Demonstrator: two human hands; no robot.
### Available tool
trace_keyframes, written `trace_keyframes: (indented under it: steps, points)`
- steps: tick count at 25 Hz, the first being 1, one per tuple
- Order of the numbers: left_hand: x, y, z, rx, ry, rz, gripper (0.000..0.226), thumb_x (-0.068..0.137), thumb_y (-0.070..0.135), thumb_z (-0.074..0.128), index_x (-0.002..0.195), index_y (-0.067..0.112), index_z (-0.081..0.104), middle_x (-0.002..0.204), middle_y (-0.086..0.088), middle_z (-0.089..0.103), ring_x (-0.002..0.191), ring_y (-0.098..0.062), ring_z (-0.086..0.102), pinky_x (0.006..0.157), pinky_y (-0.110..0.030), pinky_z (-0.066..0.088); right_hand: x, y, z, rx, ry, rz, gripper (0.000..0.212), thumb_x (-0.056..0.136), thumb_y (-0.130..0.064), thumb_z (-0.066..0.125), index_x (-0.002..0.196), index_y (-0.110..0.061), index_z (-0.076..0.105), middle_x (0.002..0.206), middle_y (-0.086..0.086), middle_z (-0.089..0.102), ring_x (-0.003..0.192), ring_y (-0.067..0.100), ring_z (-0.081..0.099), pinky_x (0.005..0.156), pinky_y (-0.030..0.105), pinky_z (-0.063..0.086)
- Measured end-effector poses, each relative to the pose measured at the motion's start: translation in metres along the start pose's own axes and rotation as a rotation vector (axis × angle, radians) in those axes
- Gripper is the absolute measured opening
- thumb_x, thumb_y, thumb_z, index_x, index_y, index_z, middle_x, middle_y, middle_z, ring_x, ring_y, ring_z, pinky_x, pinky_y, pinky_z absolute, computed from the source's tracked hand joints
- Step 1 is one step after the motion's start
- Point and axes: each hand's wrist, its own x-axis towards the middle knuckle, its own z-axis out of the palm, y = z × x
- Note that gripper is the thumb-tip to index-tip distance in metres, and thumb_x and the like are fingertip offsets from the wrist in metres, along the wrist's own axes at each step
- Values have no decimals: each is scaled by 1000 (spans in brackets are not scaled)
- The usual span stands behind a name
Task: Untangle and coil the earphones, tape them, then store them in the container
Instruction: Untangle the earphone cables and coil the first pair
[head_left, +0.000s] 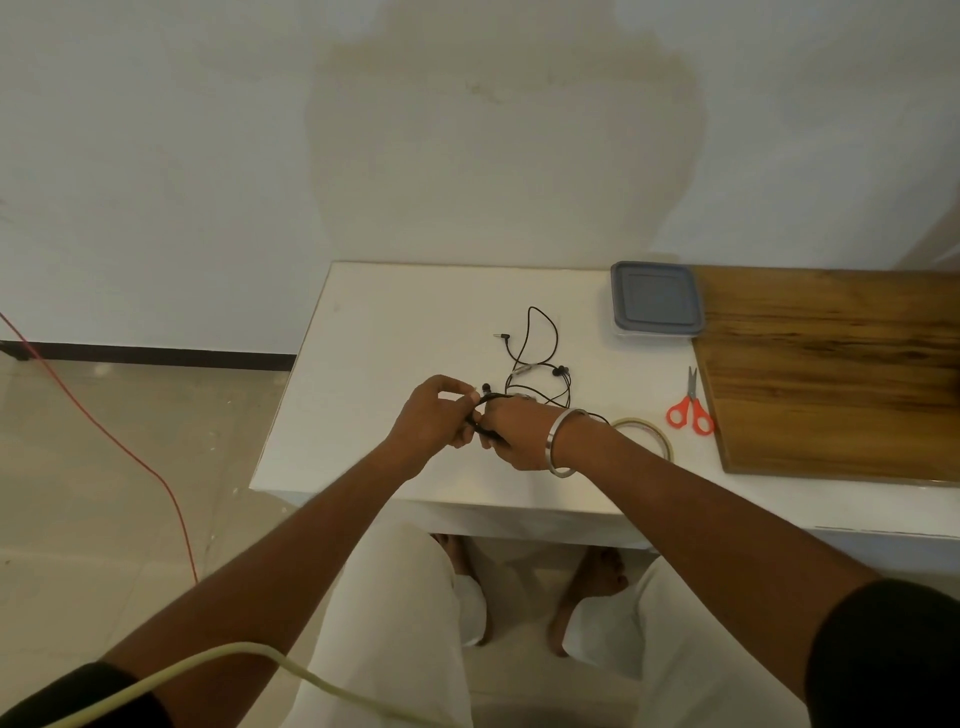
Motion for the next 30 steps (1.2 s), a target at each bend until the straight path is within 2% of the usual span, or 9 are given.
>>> trace_keyframes:
  steps: [5,9,16,20,23,25,27,28,30]
  points:
    - [0,6,-10,151,-195,47,19,92,15,64,106,3,69,72,-13,69,55,-13,64,58,-21,55,1,2,5,-72,18,-21,19,94,-14,44,101,-4,59,100,12,63,89,27,59,80,31,44]
    - [-2,10,-18,195,-317,74,22,93,9,61,114,2,66,89,-23,70,71,-19,67,68,-23,57,3,6,7,-110,20,-47,19,95,-17,46,107,-6,57,108,12,61,95,27,59,82,31,43]
    - [-3,11,-8,262,19,53,23,93,11,52,104,6,71,65,-8,67,55,-14,60,61,-24,51,12,3,8,-124,146,-64,27,97,-20,45,119,-7,51,118,11,56,102,27,58,87,37,49]
    - [-1,17,-4,257,174,103,24,91,11,50,101,13,72,64,-3,66,52,-11,57,54,-17,48,6,-4,12,-228,423,-145,31,97,-21,38,117,-4,54,112,15,57,99,28,58,76,35,52]
    - [2,21,-12,231,213,123,25,93,10,49,106,10,70,67,-1,64,54,-10,57,48,-12,45,1,-8,10,-246,583,-211,33,90,-16,38,110,-3,60,114,15,59,100,30,59,78,39,54]
    - [3,23,-20,260,202,148,24,94,11,50,107,12,70,68,-1,63,56,-9,57,48,-11,45,5,-5,6,-108,754,-114,27,85,-13,44,104,-7,61,111,10,58,94,27,58,78,39,51]
    - [4,24,-26,325,145,202,23,94,12,51,106,15,71,69,0,63,55,-7,57,49,-11,44,15,-1,2,182,865,82,26,85,-15,54,111,-12,57,119,5,50,105,22,51,87,35,45]
    - [4,26,-29,350,99,229,23,94,13,51,105,16,71,69,0,63,54,-7,56,50,-12,44,21,2,0,342,829,144,33,85,-19,58,118,-14,54,125,4,48,113,20,47,93,34,41]
    - [7,28,-34,330,23,264,24,94,12,51,106,15,71,67,0,62,55,-8,55,55,-18,45,32,7,-4,623,608,169,41,86,-24,62,125,-16,51,127,1,53,120,17,46,100,33,38]
